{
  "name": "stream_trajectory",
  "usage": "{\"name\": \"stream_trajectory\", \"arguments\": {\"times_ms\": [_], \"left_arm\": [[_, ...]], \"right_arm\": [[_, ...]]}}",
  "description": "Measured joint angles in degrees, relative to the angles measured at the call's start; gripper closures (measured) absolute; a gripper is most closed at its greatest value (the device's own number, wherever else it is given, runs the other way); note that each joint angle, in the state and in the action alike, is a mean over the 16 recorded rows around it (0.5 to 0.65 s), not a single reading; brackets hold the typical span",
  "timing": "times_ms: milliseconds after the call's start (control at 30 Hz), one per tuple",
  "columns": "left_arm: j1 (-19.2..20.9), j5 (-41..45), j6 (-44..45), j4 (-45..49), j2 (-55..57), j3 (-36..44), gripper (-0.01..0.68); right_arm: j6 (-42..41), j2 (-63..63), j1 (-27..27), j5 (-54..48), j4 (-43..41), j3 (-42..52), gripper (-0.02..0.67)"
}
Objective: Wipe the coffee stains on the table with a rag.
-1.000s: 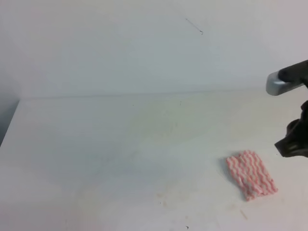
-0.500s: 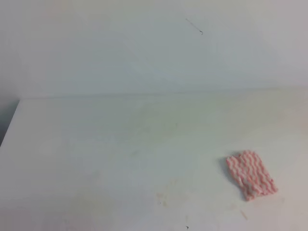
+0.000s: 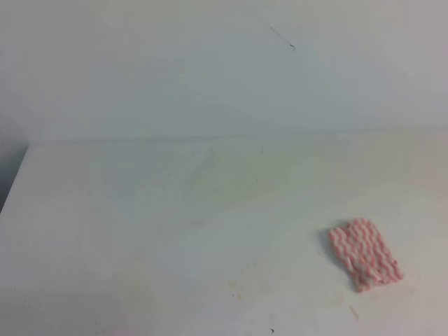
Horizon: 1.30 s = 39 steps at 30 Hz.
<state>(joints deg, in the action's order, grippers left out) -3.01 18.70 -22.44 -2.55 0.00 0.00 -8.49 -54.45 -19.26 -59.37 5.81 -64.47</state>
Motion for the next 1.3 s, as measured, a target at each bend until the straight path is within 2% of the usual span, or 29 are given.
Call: {"name": "stream_trajectory", "arguments": {"times_ms": [133,300,633,800,1000,1300], "left_arm": [[0.0,0.0,0.0,0.0,0.0,0.0,0.674],[0.0,0.0,0.0,0.0,0.0,0.0,0.674],[0.0,0.0,0.0,0.0,0.0,0.0,0.674],[0.0,0.0,0.0,0.0,0.0,0.0,0.674],[0.0,0.0,0.0,0.0,0.0,0.0,0.674],[0.0,0.0,0.0,0.0,0.0,0.0,0.674]], "right_arm": [[-3.2,4.6,1.8,5.1,-1.3,1.4,0.653],[-7.2,13.3,5.8,16.3,-2.9,6.8,0.653],[-9.0,32.9,17.0,36.9,-2.4,30.0,0.653],[-8.7,40.9,21.2,41.3,-0.3,42.9,0.653],[-8.6,48.6,23.8,45.2,3.1,55.4,0.653],[-8.5,55.2,24.8,45.4,7.3,65.0,0.653]]}}
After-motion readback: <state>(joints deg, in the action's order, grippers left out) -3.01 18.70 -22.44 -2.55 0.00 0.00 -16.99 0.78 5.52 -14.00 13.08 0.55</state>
